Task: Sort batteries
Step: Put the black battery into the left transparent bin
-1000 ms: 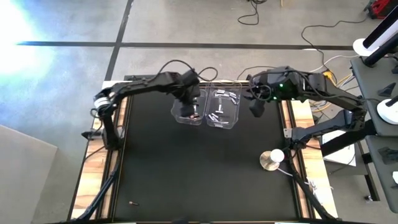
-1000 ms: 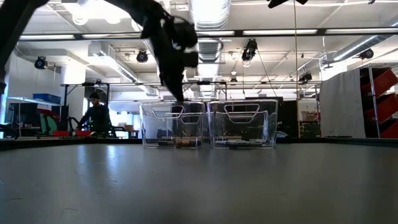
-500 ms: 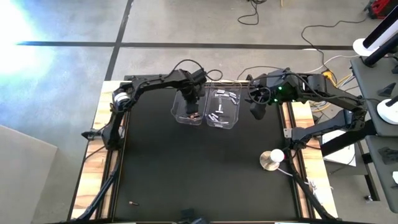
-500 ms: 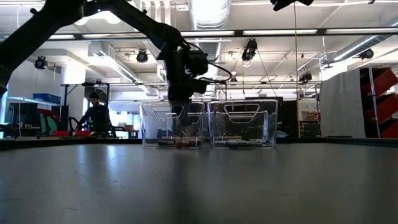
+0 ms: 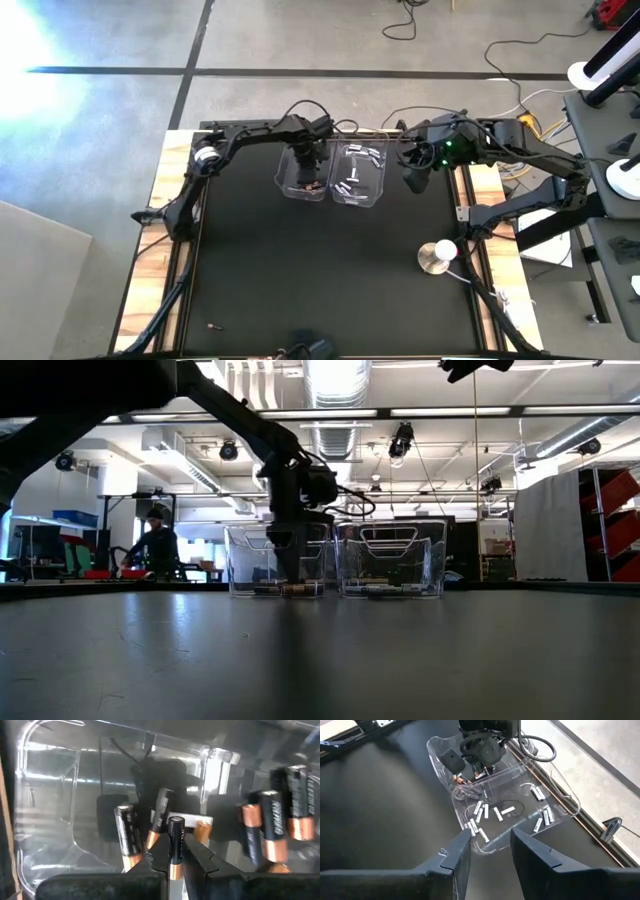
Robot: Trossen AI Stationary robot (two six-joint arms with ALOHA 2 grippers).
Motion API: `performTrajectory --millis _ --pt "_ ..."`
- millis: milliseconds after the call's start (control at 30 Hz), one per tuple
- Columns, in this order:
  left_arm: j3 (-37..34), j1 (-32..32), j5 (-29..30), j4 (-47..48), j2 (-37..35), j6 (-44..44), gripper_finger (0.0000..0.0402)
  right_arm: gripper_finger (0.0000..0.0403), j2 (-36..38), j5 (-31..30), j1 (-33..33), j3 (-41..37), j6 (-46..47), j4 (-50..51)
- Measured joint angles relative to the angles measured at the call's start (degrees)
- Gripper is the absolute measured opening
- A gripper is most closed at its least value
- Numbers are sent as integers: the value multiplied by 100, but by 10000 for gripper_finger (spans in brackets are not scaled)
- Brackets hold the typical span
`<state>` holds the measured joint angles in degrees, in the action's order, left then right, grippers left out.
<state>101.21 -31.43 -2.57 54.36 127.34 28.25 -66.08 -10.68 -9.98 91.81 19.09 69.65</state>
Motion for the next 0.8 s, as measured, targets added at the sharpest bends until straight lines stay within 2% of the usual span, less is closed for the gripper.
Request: performTrajectory --millis 233,533,700,800 --pt "-66 -40 51 -34 85 186 17 145 0 -2 -2 0 2 0" --pt "80 -37 39 43 78 -14 84 161 0 -160 -2 0 -22 -4" --pt "938 -32 -247 1098 26 -292 116 172 -11 -195 -2 0 -90 -4" --pt "1684 -3 -617 1936 3 -1069 120 178 -56 -195 -2 0 -98 -5"
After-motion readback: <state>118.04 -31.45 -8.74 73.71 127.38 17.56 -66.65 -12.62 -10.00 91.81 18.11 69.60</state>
